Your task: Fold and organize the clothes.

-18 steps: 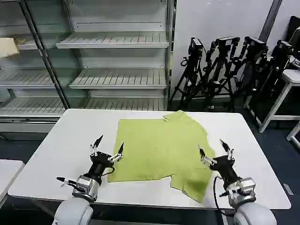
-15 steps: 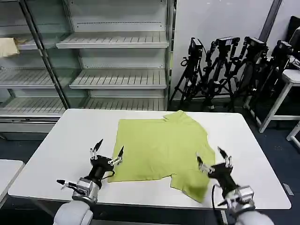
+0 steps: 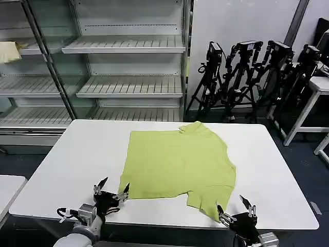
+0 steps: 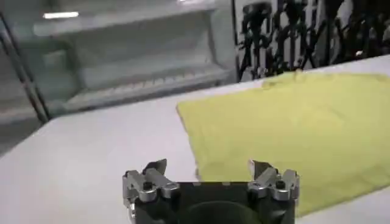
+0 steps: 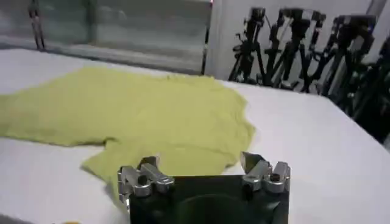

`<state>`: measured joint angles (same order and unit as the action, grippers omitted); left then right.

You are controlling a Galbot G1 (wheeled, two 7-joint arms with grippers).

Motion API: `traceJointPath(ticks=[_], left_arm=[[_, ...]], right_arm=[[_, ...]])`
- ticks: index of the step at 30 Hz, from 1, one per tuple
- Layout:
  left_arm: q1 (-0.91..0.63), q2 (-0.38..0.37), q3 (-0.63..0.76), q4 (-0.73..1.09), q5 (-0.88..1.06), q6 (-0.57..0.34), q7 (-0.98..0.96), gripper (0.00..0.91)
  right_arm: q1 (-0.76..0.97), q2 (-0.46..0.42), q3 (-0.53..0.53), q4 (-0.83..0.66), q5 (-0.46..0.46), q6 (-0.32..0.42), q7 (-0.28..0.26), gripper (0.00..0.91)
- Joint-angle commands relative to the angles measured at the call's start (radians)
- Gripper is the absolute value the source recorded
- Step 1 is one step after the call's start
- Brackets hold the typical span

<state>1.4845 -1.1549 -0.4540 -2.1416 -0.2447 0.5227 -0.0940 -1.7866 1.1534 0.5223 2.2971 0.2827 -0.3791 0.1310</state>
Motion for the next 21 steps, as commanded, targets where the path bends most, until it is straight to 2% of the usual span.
traceJointPath(ticks=[1, 6, 7, 8, 9, 10, 21], left_arm=[[0.044, 0.03, -0.012, -0.014, -0.121, 0.059, -0.035, 0.907], [0.049, 0.028, -0.01, -0.024, -0.154, 0.059, -0.041, 0.907], [0.048, 0.028, -0.01, -0.024, -0.154, 0.059, -0.039, 0.816], [0.048, 0.027, -0.01, -0.025, -0.156, 0.059, -0.04, 0.171], [0.049, 0.027, -0.012, -0.025, -0.16, 0.059, -0.04, 0.02], [0.051, 0.028, -0.012, -0.025, -0.165, 0.059, -0.039, 0.01], [0.05, 0.028, -0.003, -0.018, -0.168, 0.058, -0.03, 0.01]], right_arm=[[-0.015, 0.013, -0.02, -0.005, 0.012, -0.029, 0.018, 0.907], [0.015, 0.013, -0.037, -0.016, 0.013, -0.041, 0.02, 0.907], [0.024, 0.013, -0.044, -0.02, 0.013, -0.044, 0.019, 0.907], [0.029, 0.012, -0.049, -0.022, 0.014, -0.047, 0.018, 0.403], [0.032, 0.012, -0.054, -0.023, 0.015, -0.053, 0.017, 0.081], [0.035, 0.011, -0.058, -0.026, 0.017, -0.058, 0.016, 0.0], [0.049, 0.007, -0.081, -0.026, 0.075, -0.107, 0.019, 0.0]])
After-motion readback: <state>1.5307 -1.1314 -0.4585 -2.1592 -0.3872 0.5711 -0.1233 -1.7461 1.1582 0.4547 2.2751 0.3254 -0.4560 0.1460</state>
